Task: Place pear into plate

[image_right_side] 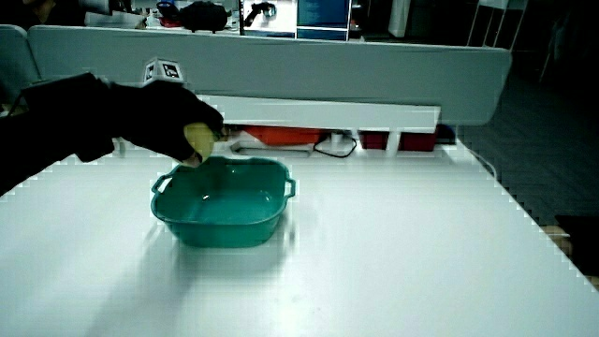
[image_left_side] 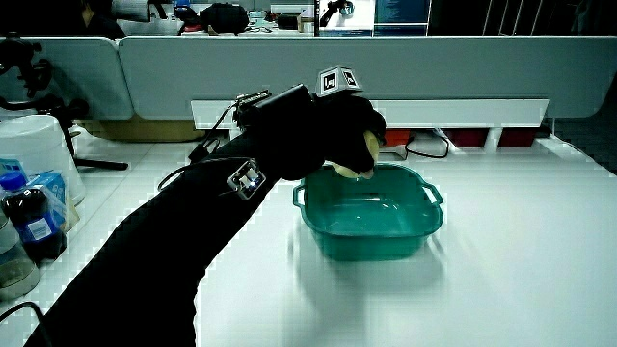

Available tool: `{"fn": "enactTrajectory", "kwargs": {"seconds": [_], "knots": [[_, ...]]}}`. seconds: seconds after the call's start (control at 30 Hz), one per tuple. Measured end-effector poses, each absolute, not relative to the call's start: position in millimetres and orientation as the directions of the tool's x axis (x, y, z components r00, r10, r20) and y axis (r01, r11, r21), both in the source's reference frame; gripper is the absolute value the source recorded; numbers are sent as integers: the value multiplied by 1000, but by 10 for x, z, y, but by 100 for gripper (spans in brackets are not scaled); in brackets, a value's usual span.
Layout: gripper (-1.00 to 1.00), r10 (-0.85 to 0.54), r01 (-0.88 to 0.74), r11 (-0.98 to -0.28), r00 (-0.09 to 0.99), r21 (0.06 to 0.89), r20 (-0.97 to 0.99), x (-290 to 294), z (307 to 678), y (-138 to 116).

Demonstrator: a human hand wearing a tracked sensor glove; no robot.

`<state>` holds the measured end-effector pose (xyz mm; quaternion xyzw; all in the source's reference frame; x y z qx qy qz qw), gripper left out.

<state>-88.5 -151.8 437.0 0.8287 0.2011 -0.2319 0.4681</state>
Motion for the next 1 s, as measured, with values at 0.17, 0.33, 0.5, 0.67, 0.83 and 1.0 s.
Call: {"fn": "enactTrajectory", "kwargs": {"seconds": [0.17, 0.33, 0.5, 0.67, 0.83, 1.0], "knots": [[0, 104, 544, -463, 818, 700, -566, -807, 4522, -1472], [0, 125, 525, -480, 834, 703, -537, -705, 4760, -1394], [0, 141, 493, -485, 859, 722, -492, -641, 4956, -1313], [0, 156, 446, -474, 891, 759, -426, -687, 5194, -1210], [0, 124, 426, -467, 899, 775, -420, -752, 5443, -1174], [0, 159, 430, -454, 901, 781, -403, -691, 5574, -1115]]}}
